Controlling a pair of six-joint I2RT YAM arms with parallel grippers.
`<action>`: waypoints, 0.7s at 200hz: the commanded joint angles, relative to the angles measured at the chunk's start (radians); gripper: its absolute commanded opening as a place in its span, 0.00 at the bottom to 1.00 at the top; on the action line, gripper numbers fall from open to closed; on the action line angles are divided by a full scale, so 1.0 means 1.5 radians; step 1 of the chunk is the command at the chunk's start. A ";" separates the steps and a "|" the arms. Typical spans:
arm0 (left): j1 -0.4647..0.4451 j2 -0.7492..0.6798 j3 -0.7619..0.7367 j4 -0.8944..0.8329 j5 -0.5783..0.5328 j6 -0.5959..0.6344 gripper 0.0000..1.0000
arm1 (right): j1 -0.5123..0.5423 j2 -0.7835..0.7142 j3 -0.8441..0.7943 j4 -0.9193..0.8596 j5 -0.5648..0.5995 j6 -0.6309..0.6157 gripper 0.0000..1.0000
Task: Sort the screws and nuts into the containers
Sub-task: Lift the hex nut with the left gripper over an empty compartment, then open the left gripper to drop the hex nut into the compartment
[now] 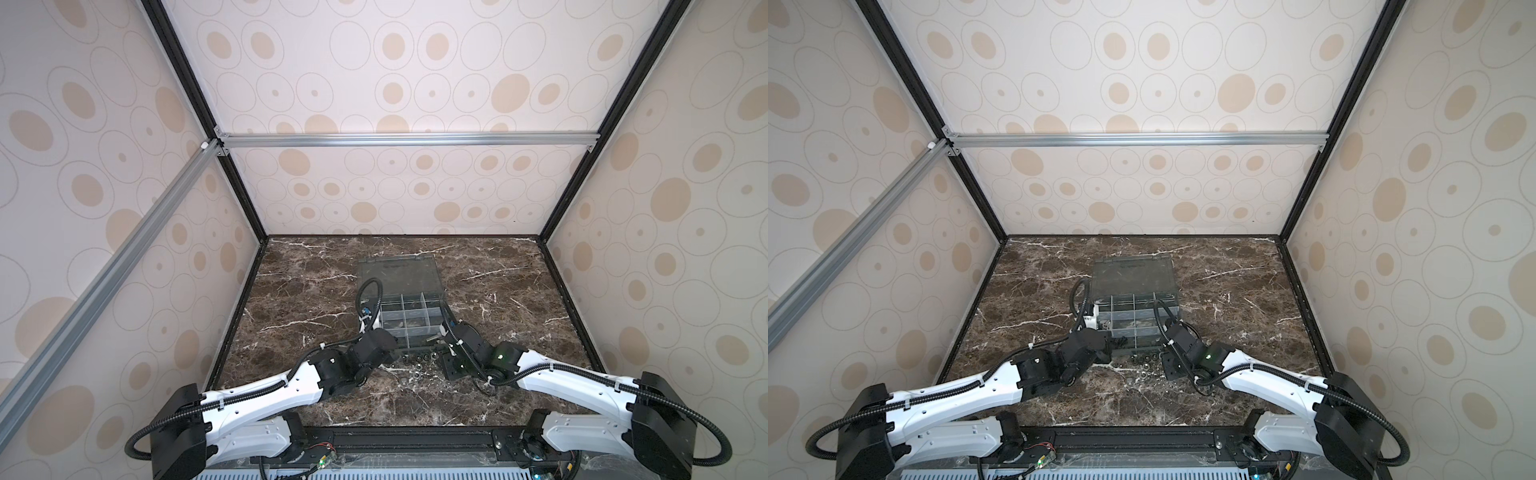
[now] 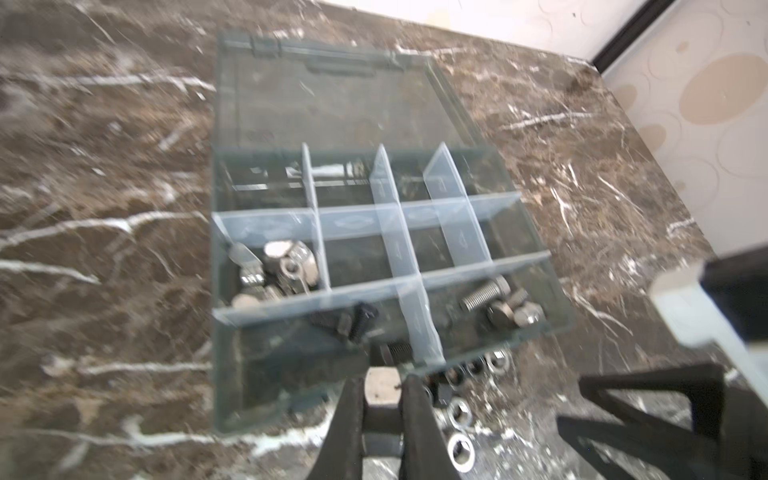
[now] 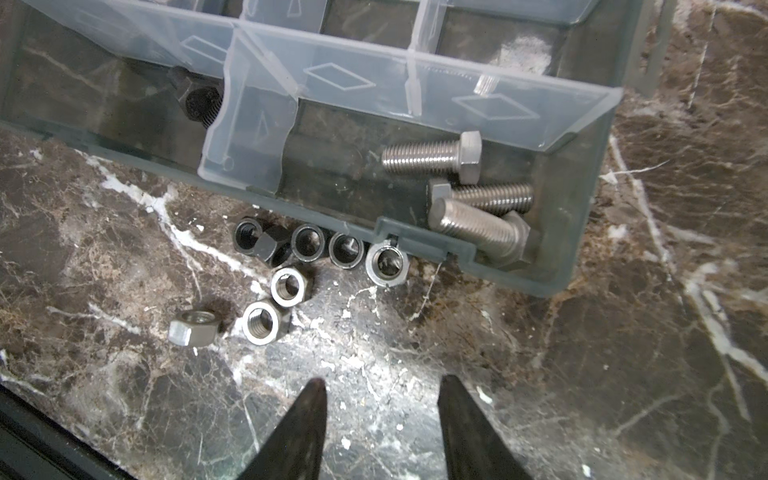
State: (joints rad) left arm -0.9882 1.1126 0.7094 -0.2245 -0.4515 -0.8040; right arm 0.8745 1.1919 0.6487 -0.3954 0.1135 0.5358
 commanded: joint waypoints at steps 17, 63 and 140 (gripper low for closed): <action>0.081 0.039 0.047 0.042 0.061 0.108 0.09 | -0.005 -0.001 0.005 -0.008 0.019 0.002 0.48; 0.157 0.137 0.072 0.125 0.163 0.135 0.08 | -0.004 -0.001 0.009 -0.016 0.022 0.002 0.48; 0.197 0.276 0.128 0.159 0.231 0.134 0.12 | -0.007 -0.003 0.007 -0.017 0.031 -0.003 0.48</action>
State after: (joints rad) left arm -0.7147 1.5070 0.8570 -0.0277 -0.1352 -0.6205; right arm 0.8742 1.1919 0.6487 -0.4042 0.1368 0.5343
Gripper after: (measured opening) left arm 0.147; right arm 0.480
